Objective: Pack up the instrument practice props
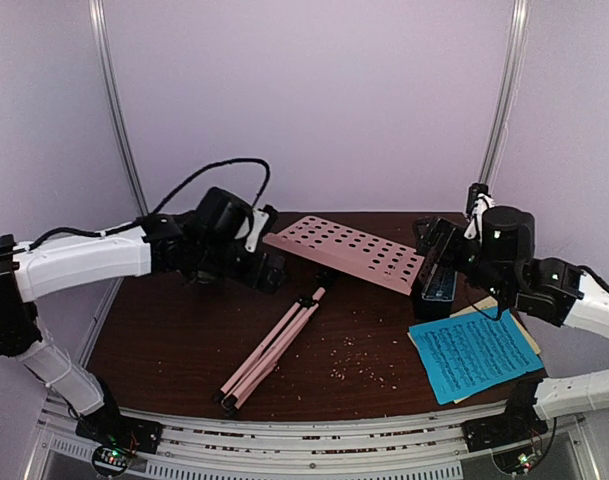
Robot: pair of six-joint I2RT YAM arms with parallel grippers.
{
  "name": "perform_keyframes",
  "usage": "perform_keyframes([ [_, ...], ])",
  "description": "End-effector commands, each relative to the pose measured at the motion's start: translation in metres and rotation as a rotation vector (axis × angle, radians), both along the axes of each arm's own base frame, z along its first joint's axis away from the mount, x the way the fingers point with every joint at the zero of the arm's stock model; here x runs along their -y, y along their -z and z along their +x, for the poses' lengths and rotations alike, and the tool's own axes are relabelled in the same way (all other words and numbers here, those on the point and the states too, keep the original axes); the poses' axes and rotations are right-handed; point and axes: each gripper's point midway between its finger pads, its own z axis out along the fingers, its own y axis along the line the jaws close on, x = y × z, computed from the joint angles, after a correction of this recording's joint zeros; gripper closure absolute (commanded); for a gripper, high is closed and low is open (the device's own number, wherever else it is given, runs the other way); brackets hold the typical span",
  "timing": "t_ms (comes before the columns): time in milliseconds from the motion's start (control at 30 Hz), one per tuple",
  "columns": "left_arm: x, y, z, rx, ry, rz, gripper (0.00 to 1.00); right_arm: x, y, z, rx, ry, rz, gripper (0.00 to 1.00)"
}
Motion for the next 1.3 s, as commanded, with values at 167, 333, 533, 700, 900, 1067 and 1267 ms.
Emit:
perform_keyframes([
  [167, -0.208, -0.082, 0.076, 0.175, -0.366, -0.289, 0.02, 0.130, 0.025, 0.021, -0.163, 0.236, -0.150, 0.00],
  [333, -0.295, -0.047, 0.069, 0.183, -0.635, -0.293, 0.02, 0.187, 0.061, 0.013, -0.235, 0.359, -0.073, 0.00],
  [533, -0.350, -0.004, 0.056, 0.297, -0.916, -0.327, 0.02, 0.202, 0.116, 0.015, -0.214, 0.416, 0.037, 0.00],
  [700, -0.383, 0.020, 0.038, 0.458, -1.069, -0.281, 0.02, 0.215, 0.135, 0.018, -0.104, 0.466, -0.048, 0.01],
  [900, -0.379, 0.027, 0.041, 0.557, -0.995, -0.238, 0.02, 0.222, 0.131, 0.020, 0.089, 0.473, -0.158, 0.01],
  [1067, -0.370, 0.016, 0.060, 0.617, -0.884, -0.175, 0.02, 0.220, 0.129, 0.028, 0.135, 0.462, -0.189, 0.01],
  [1267, -0.368, 0.013, 0.070, 0.650, -0.844, -0.139, 0.02, 0.222, 0.134, 0.037, 0.146, 0.463, -0.218, 0.00],
])
